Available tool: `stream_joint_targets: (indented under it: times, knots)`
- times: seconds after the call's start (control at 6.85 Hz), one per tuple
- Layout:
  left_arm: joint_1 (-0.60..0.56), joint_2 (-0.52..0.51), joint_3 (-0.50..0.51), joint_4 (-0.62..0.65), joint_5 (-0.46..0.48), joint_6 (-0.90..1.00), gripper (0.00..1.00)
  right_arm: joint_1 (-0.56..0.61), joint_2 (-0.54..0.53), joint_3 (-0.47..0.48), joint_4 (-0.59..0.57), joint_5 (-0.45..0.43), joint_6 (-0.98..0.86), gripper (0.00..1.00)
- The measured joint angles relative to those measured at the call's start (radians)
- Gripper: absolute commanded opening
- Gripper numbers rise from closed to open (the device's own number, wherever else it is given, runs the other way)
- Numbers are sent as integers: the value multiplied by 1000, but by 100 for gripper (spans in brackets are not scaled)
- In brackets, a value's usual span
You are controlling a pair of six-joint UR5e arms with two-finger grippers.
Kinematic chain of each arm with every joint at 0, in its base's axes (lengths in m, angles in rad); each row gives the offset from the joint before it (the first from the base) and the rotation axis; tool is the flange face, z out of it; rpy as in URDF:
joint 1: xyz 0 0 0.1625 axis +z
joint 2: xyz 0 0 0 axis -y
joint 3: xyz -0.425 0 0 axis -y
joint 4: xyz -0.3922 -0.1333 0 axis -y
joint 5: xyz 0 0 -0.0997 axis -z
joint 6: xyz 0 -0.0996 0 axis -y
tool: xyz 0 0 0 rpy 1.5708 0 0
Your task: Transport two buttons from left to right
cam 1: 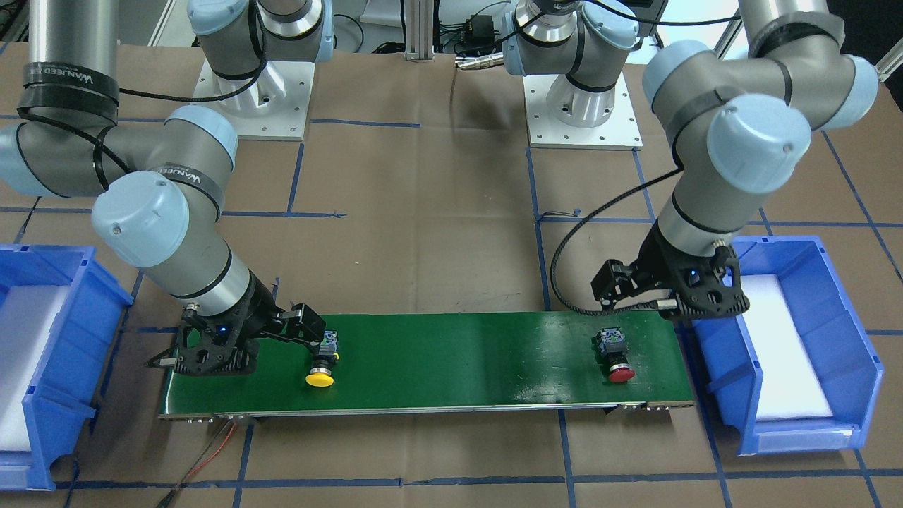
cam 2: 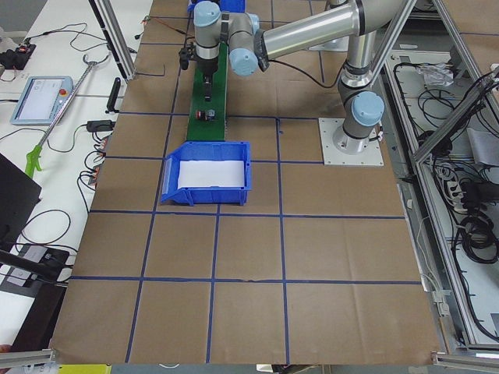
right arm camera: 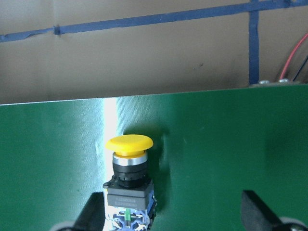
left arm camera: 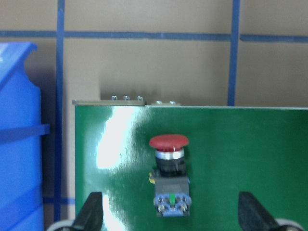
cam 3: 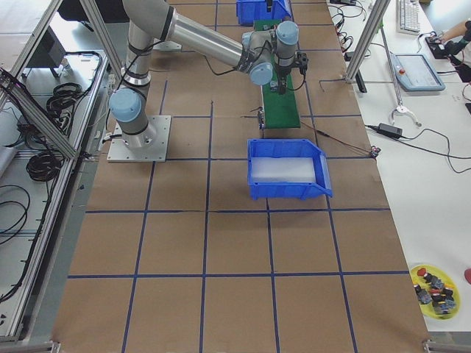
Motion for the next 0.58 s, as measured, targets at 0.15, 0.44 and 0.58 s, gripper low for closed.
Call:
stream_joint_targets:
  times: [0.15, 0.44, 0.58]
  knots:
    - [-10, 61, 2, -97, -1, -5, 100, 0, 8, 0, 0, 0, 1, 100]
    - [-17, 145, 6, -214, -3, -7, 100, 0, 20, -1, 0, -2, 16, 100]
    - [-18, 161, 6, -237, -4, -7, 100, 1, 27, -1, 0, -3, 31, 100]
